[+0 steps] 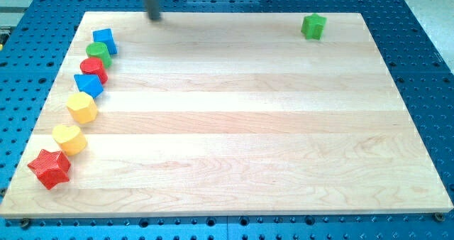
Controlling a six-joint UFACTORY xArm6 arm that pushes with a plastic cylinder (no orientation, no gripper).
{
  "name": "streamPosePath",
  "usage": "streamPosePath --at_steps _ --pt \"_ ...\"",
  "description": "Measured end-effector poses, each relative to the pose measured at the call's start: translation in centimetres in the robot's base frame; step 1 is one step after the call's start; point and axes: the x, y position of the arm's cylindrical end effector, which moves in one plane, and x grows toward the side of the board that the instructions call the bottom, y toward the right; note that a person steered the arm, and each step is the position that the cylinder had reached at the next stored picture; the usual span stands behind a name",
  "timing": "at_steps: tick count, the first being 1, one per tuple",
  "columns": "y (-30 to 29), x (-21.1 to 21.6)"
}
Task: Place the green circle to the left of the green star
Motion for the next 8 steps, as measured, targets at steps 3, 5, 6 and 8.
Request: streamPosePath --at_steps 3,5,6,8 --pt "-6.0 10.7" --pt "-3.5 15.8" --pt "5.2 15.8" --pt "9.2 15.3"
